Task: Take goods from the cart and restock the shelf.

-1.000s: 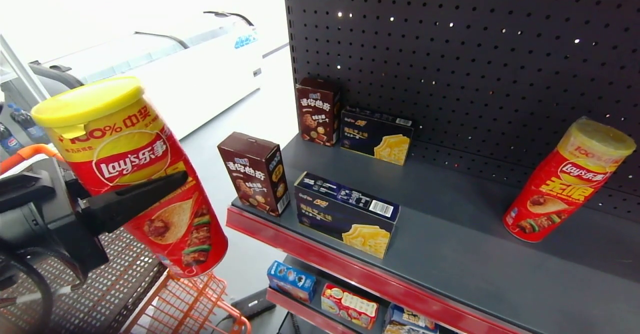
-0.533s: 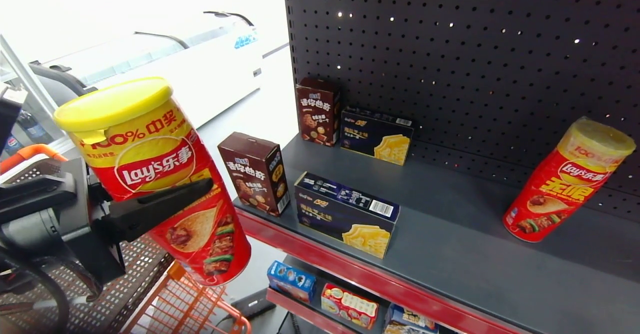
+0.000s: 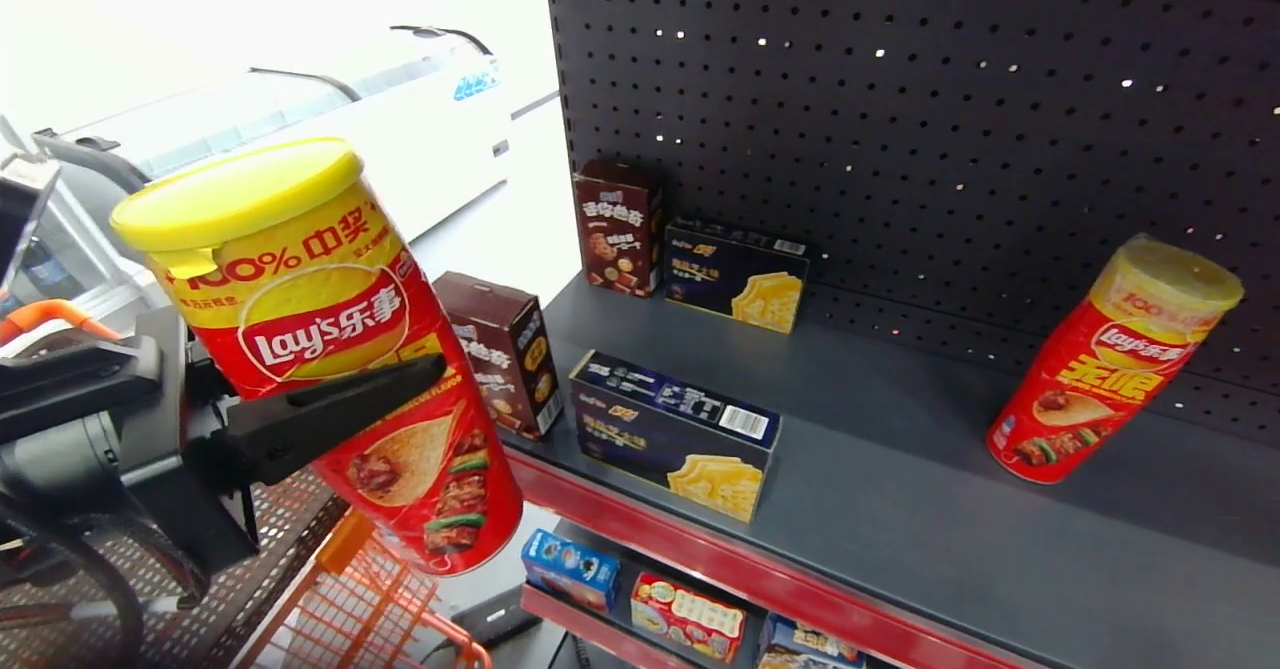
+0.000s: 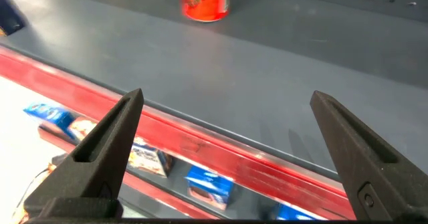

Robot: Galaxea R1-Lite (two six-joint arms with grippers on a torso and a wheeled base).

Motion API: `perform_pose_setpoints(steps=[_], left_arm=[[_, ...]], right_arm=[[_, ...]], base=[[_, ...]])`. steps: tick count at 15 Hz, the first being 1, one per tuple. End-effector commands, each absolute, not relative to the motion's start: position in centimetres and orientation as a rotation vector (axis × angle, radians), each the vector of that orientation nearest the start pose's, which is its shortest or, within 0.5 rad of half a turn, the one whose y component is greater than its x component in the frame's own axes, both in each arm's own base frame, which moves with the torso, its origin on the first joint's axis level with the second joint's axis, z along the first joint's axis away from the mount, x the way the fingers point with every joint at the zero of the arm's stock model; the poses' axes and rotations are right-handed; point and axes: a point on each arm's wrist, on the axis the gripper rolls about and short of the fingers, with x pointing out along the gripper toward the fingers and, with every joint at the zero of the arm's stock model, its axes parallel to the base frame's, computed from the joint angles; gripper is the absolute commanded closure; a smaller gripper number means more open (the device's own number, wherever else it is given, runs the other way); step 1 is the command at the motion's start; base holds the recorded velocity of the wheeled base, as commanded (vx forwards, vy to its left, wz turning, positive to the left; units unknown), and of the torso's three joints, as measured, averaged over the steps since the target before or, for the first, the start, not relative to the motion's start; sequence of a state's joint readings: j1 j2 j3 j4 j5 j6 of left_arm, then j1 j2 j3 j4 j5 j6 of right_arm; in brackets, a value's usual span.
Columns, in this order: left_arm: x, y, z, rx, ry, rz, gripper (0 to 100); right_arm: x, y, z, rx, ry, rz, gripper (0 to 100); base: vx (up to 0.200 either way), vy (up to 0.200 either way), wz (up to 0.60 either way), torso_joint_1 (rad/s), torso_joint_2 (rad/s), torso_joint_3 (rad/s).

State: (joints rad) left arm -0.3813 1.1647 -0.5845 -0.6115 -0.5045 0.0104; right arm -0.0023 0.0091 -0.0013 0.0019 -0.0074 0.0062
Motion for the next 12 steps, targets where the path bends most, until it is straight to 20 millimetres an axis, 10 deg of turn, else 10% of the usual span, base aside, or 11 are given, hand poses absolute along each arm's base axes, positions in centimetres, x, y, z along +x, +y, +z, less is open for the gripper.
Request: perform_pose_setpoints(steps=[1, 7, 12], left_arm=[[15.38, -7.55, 24.62, 0.012, -0.033, -0.897, 100], [15.36, -7.66, 25.41, 0.014, -0.062, -0.94, 100], [15.29, -7.59, 24.77, 0.012, -0.038, -0.935, 100]], right_arm=[[-2.21, -0.01, 7.58, 0.006, 0.012, -0.009, 0], [-2.21, -0.01, 7.58, 0.006, 0.012, -0.009, 0], [-2.21, -0.01, 7.58, 0.006, 0.012, -0.009, 0]], base=[[0.0, 0.0, -0.6, 0.002, 0.0, 0.007], [0.0, 0.0, -0.6, 0.003, 0.0, 0.004], [0.0, 0.0, 0.0, 0.0, 0.0, 0.0]])
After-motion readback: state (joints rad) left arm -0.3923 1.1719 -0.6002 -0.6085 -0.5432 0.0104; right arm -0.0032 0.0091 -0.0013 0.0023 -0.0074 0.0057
